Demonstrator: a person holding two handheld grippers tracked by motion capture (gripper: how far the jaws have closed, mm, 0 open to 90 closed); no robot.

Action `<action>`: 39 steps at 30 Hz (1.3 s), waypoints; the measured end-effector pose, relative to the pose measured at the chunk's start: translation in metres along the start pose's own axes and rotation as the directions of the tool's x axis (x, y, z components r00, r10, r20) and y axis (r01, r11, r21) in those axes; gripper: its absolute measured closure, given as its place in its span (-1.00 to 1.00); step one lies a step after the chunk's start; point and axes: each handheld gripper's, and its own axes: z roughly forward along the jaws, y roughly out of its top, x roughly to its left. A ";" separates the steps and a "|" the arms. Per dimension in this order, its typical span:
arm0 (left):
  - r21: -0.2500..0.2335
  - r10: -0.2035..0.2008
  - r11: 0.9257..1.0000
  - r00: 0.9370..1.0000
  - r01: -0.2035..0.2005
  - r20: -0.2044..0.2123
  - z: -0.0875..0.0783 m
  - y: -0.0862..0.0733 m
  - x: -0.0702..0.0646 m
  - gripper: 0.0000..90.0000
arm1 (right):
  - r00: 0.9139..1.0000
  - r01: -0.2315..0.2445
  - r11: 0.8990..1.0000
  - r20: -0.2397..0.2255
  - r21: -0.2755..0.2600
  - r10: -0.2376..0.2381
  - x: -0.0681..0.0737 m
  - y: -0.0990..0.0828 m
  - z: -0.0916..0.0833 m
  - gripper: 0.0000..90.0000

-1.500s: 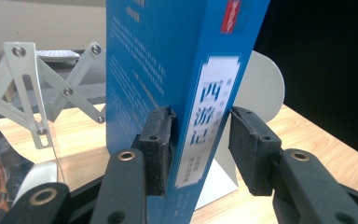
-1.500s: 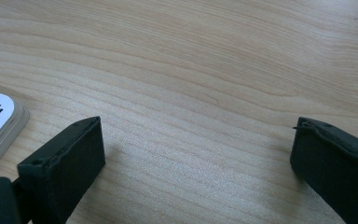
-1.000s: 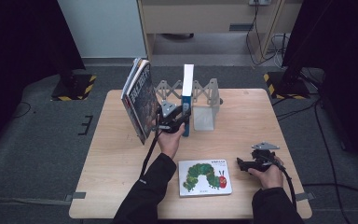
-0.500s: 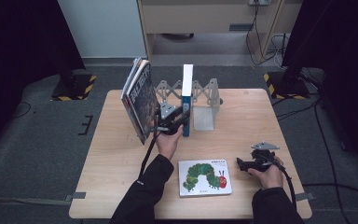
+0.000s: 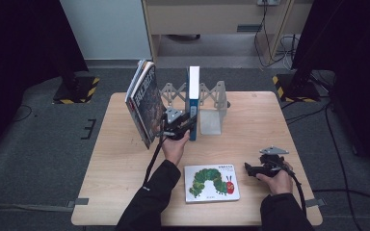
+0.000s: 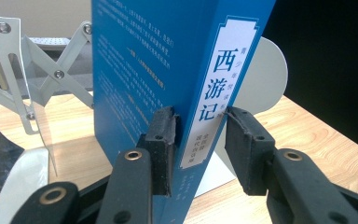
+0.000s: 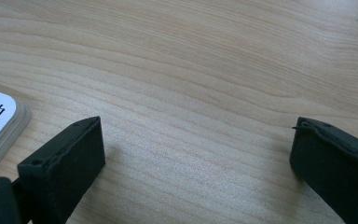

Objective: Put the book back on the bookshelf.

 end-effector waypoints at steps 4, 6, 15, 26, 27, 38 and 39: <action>-0.002 0.001 1.000 1.000 -0.001 -0.003 0.000 0.000 -0.001 0.38 | 1.000 0.000 1.000 0.000 0.000 0.000 0.000 0.000 0.000 -0.92; 0.000 0.000 1.000 1.000 0.000 -0.004 0.000 0.000 -0.001 0.38 | 1.000 0.002 1.000 -0.001 0.000 -0.002 0.000 0.000 0.000 -0.92; -0.003 0.018 1.000 1.000 -0.018 0.011 -0.009 -0.001 0.003 0.32 | 1.000 0.002 1.000 -0.002 0.000 -0.002 0.000 0.000 0.000 -0.92; 0.025 0.047 0.999 0.999 -0.047 0.021 -0.027 0.002 0.008 0.21 | 1.000 0.002 1.000 -0.004 0.003 -0.002 0.000 0.000 0.000 -0.95; 0.027 0.046 0.999 0.999 -0.047 0.024 -0.030 0.003 0.009 0.20 | 1.000 0.001 1.000 -0.003 0.004 -0.001 0.000 0.000 0.000 -0.96; 0.093 0.091 0.991 0.995 -0.093 0.033 -0.063 -0.006 0.016 0.10 | 1.000 0.002 1.000 0.004 0.007 -0.002 0.000 0.001 0.001 -0.99; 0.097 0.092 0.991 0.995 -0.095 0.034 -0.066 -0.007 0.016 0.09 | 1.000 -0.003 1.000 0.009 0.008 0.003 0.000 0.001 0.001 -0.99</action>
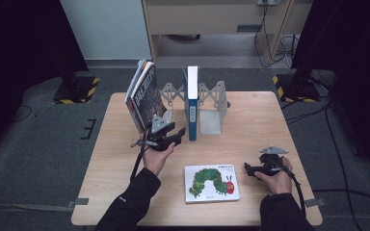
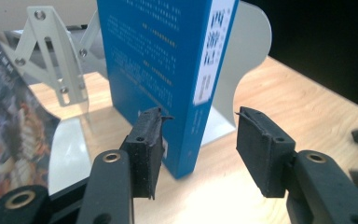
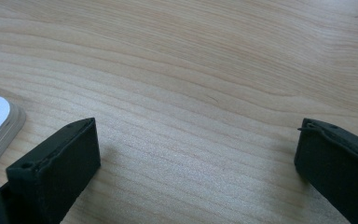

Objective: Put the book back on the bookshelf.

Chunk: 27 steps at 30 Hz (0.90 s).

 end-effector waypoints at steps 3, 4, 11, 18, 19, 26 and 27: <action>0.020 0.020 1.000 1.000 -0.020 0.003 -0.010 -0.005 -0.001 0.05 | 1.000 -0.008 1.000 0.006 0.000 0.008 0.001 0.000 0.000 -0.98; 0.023 0.022 0.999 1.000 -0.022 0.006 -0.013 -0.007 -0.001 0.04 | 1.000 -0.010 1.000 0.011 -0.001 0.010 0.001 0.000 -0.001 -0.96; 0.084 -0.011 0.996 0.999 0.008 0.036 -0.034 -0.031 0.002 -0.04 | 1.000 0.012 1.000 -0.003 0.025 -0.012 0.005 0.003 -0.009 -0.60; 0.142 -0.018 0.990 1.000 0.014 0.024 -0.047 -0.057 0.007 -0.11 | 0.999 0.017 1.000 -0.037 0.015 -0.017 0.012 0.006 -0.018 -0.53; 0.153 -0.015 0.988 1.000 0.011 0.022 -0.046 -0.061 0.007 -0.11 | 0.999 0.016 1.000 -0.044 0.019 -0.015 0.014 0.006 -0.019 -0.53; 0.232 -0.058 0.972 0.996 0.039 0.074 -0.035 -0.083 -0.004 -0.17 | 0.991 0.008 1.000 -0.131 -0.027 -0.012 0.030 0.008 -0.030 -0.46; 0.247 -0.075 0.968 0.994 0.052 0.083 -0.032 -0.087 -0.006 -0.17 | 0.990 0.012 0.999 -0.142 -0.031 -0.016 0.031 0.008 -0.031 -0.46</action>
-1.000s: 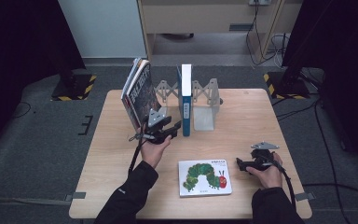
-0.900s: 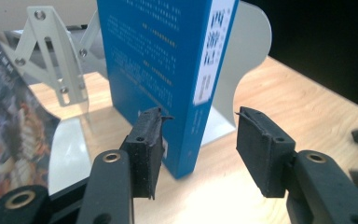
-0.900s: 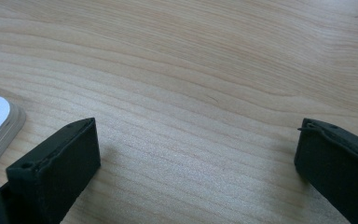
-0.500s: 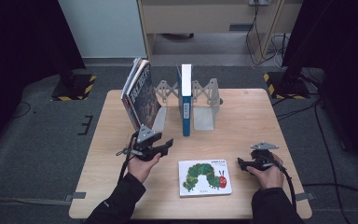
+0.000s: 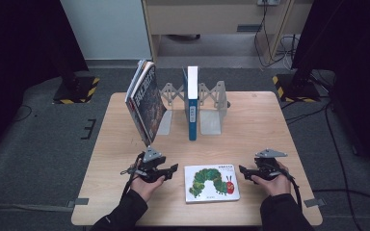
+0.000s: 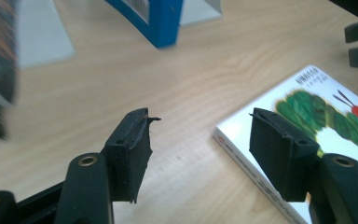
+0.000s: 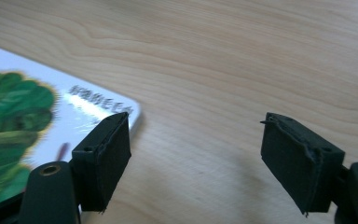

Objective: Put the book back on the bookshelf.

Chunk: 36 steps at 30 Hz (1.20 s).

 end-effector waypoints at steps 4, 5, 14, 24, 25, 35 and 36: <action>0.042 -0.013 0.999 1.000 0.012 0.024 0.011 -0.005 -0.004 -0.17 | 0.997 -0.021 1.000 -0.068 0.012 0.022 0.007 -0.003 -0.004 -0.40; 0.042 -0.013 0.999 1.000 0.012 0.026 0.012 -0.005 -0.005 -0.18 | 0.996 -0.033 0.999 -0.083 0.009 0.034 0.009 -0.004 -0.006 -0.39; 0.090 0.030 0.995 0.999 -0.033 0.034 0.025 -0.011 -0.015 -0.23 | 0.986 -0.058 0.998 -0.153 0.015 0.060 0.025 -0.009 -0.003 -0.36; 0.122 0.046 0.991 0.997 -0.052 0.057 0.036 -0.017 -0.022 -0.33 | 0.980 -0.028 0.998 -0.197 0.063 0.040 0.038 -0.011 0.007 -0.35; 0.118 0.045 0.992 0.997 -0.052 0.056 0.037 -0.018 -0.022 -0.35 | 0.979 -0.028 0.997 -0.200 0.067 0.041 0.039 -0.011 0.007 -0.35; 0.041 0.031 0.999 0.997 -0.035 0.074 0.042 -0.028 -0.022 -0.49 | 0.976 -0.036 0.996 -0.212 0.082 0.053 0.040 -0.012 0.011 -0.37; 0.041 0.031 0.999 0.997 -0.034 0.075 0.042 -0.028 -0.022 -0.49 | 0.976 -0.035 0.996 -0.213 0.080 0.052 0.040 -0.011 0.012 -0.37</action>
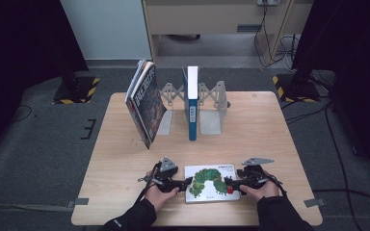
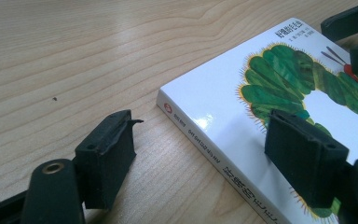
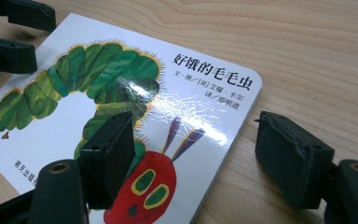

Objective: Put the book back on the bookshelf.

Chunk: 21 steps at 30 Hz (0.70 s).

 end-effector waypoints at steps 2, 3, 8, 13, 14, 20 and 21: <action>-0.001 -0.006 1.000 1.000 0.006 -0.001 0.000 0.000 0.000 -0.49 | 1.000 0.005 1.000 0.001 -0.004 -0.005 0.000 0.000 0.001 -0.37; -0.001 -0.009 1.000 1.000 0.009 -0.002 0.000 0.000 0.000 -0.49 | 1.000 0.005 1.000 -0.001 -0.005 -0.005 0.001 0.000 0.001 -0.37; -0.001 -0.008 1.000 1.000 0.008 0.002 0.000 0.000 0.000 -0.52 | 1.000 -0.008 1.000 -0.026 -0.009 0.008 0.002 0.000 0.002 -0.36; 0.023 0.036 0.999 0.999 -0.036 0.006 0.002 0.000 -0.005 -0.73 | 1.000 -0.011 1.000 -0.027 -0.009 0.011 0.002 0.000 0.002 -0.36; 0.023 0.034 0.999 0.999 -0.034 0.005 0.002 0.000 -0.006 -0.75 | 1.000 -0.012 1.000 -0.029 -0.009 0.012 0.002 0.000 0.002 -0.36; 0.046 0.022 0.999 1.000 -0.021 -0.009 -0.002 0.000 -0.009 -0.76 | 0.999 -0.014 1.000 -0.035 -0.011 0.014 0.002 0.000 0.001 -0.36; 0.051 0.019 0.999 1.000 -0.018 -0.012 -0.002 0.000 -0.009 -0.76 | 0.999 -0.014 1.000 -0.035 -0.015 0.014 0.002 0.001 0.000 -0.36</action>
